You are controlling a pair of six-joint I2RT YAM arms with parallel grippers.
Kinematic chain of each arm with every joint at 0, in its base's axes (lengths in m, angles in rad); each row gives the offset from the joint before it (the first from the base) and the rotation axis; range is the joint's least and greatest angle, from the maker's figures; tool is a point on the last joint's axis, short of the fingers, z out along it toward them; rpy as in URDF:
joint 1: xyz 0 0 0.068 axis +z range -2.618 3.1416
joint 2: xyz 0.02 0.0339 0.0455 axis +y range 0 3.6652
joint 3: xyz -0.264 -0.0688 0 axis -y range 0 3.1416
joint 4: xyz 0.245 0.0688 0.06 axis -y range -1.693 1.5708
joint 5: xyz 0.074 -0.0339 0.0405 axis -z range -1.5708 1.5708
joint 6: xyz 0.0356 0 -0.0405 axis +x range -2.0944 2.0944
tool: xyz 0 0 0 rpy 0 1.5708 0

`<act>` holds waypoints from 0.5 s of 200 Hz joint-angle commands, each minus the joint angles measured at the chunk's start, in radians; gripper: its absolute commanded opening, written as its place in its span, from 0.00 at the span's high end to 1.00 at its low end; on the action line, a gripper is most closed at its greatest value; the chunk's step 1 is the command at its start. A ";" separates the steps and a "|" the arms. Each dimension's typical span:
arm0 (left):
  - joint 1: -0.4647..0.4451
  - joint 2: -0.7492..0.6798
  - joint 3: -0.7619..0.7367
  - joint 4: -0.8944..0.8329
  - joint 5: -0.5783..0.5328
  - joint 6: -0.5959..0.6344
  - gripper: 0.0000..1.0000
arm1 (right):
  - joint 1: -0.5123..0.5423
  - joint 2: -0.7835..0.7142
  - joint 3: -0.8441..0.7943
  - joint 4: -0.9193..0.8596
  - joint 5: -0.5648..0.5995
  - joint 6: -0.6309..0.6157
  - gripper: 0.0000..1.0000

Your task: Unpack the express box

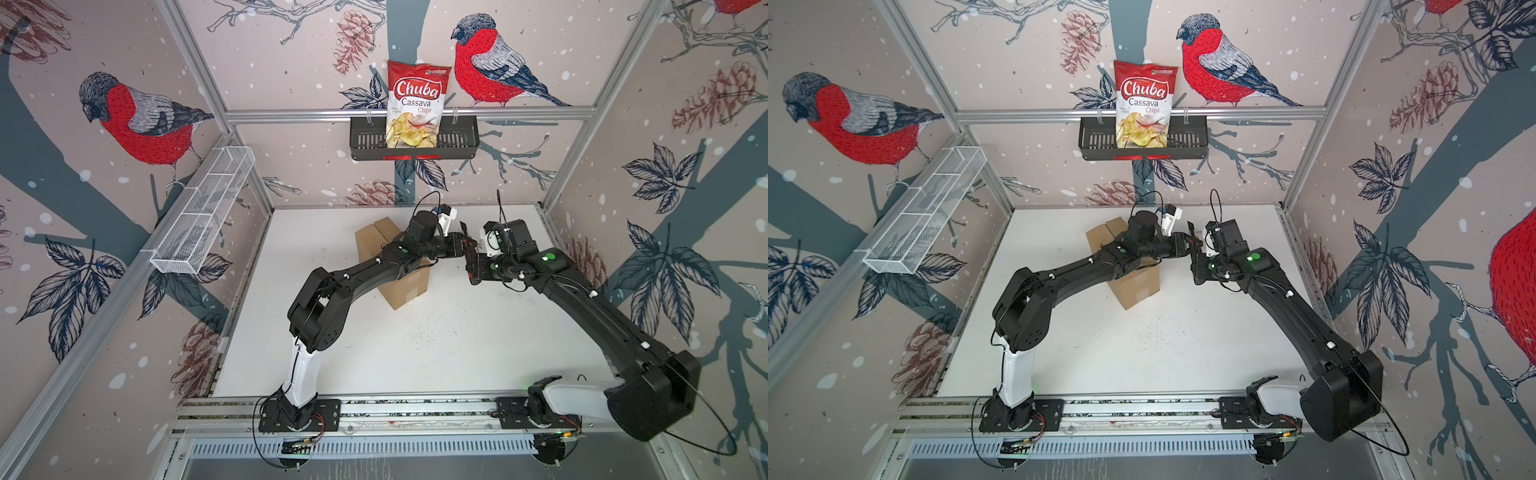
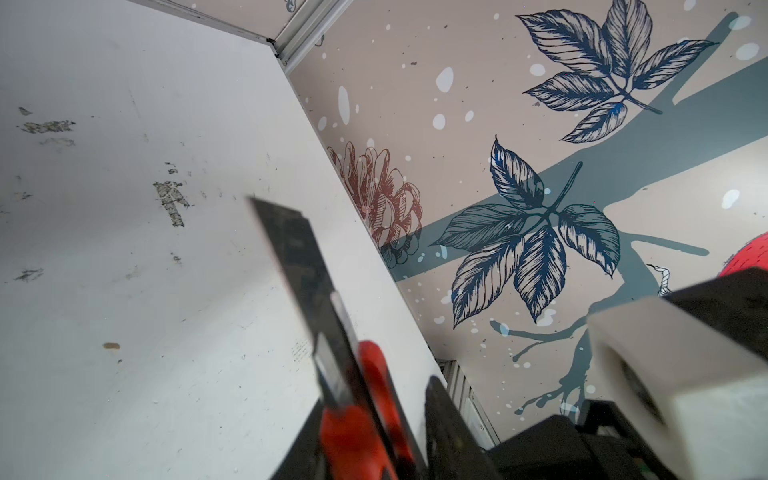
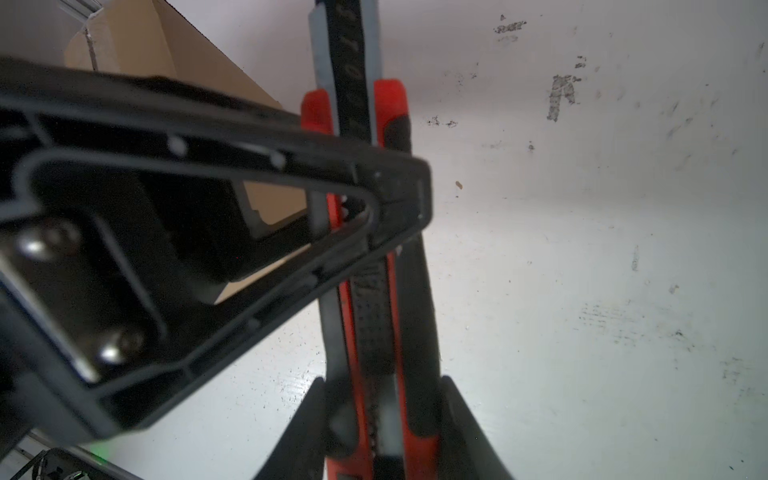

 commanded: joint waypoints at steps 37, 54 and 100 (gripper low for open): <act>-0.001 0.009 -0.003 0.095 0.028 -0.033 0.82 | 0.006 0.004 -0.001 0.029 -0.012 -0.016 0.82; -0.001 0.009 -0.010 0.108 0.030 -0.040 0.86 | 0.006 0.001 0.000 0.034 -0.010 -0.015 0.82; 0.009 0.012 -0.030 0.161 0.044 -0.072 0.94 | 0.004 -0.020 -0.009 0.056 -0.018 -0.014 0.79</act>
